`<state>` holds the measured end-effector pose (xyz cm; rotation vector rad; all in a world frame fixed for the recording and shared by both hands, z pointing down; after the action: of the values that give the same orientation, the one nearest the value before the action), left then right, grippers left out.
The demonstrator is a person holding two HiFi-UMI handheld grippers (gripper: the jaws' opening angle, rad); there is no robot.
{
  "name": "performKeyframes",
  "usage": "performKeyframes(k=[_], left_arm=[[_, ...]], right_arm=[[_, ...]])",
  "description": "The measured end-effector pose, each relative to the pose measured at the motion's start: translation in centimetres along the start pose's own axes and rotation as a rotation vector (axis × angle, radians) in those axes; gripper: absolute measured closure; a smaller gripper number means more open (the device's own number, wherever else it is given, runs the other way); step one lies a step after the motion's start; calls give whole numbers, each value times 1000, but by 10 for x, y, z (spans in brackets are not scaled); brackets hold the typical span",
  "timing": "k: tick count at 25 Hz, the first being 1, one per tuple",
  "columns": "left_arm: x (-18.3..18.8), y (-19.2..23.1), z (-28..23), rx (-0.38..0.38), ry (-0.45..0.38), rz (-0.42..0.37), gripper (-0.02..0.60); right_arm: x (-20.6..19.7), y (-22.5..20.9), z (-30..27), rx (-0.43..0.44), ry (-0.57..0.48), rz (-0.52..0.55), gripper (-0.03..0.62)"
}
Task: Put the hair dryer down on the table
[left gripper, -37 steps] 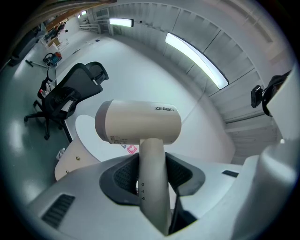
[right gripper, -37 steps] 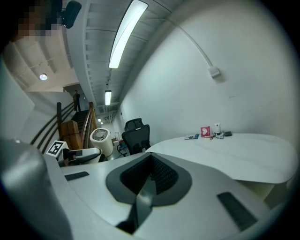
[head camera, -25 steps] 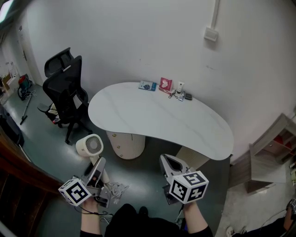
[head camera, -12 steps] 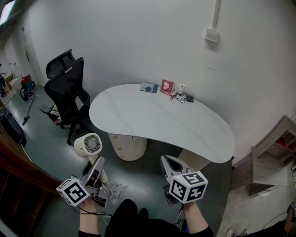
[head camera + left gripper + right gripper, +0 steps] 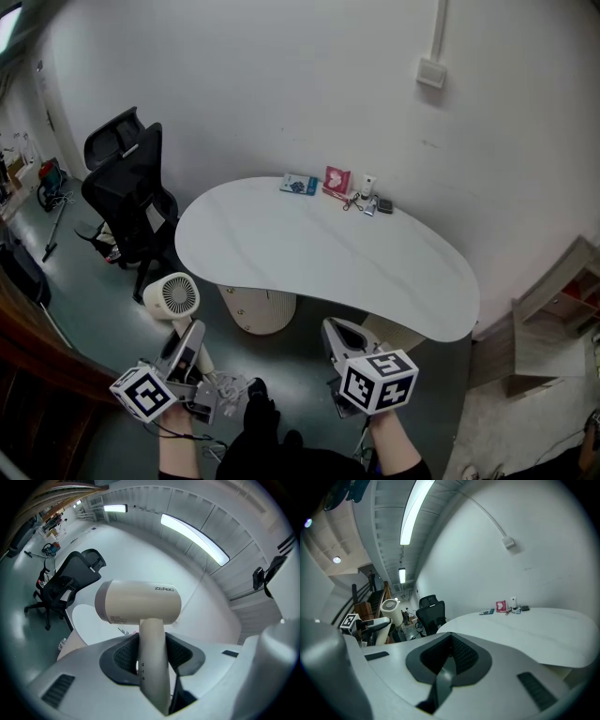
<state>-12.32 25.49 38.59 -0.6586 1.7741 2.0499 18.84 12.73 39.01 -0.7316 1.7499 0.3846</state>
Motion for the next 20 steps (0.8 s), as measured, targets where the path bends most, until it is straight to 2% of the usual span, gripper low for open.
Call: performKeyframes(k=[9,20], left_arm=[[33,37,-60,-9,19,17,416],[102,77,-160,-61,79,26,416]], right_arm=[[15,-21,-58,-39,23,-8,592],[51,-39,-155,-92,48,-34,592]])
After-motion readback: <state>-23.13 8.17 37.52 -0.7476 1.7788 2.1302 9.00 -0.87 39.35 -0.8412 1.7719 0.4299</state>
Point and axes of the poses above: the fingertips, and each gripper's own axes: z backward along the fingers, y to its left, x out of its top, the point moved 9 cm from there along z, backward along the fingers, and after that the axes turned 11 degrees about z, right-handed, at the moved point
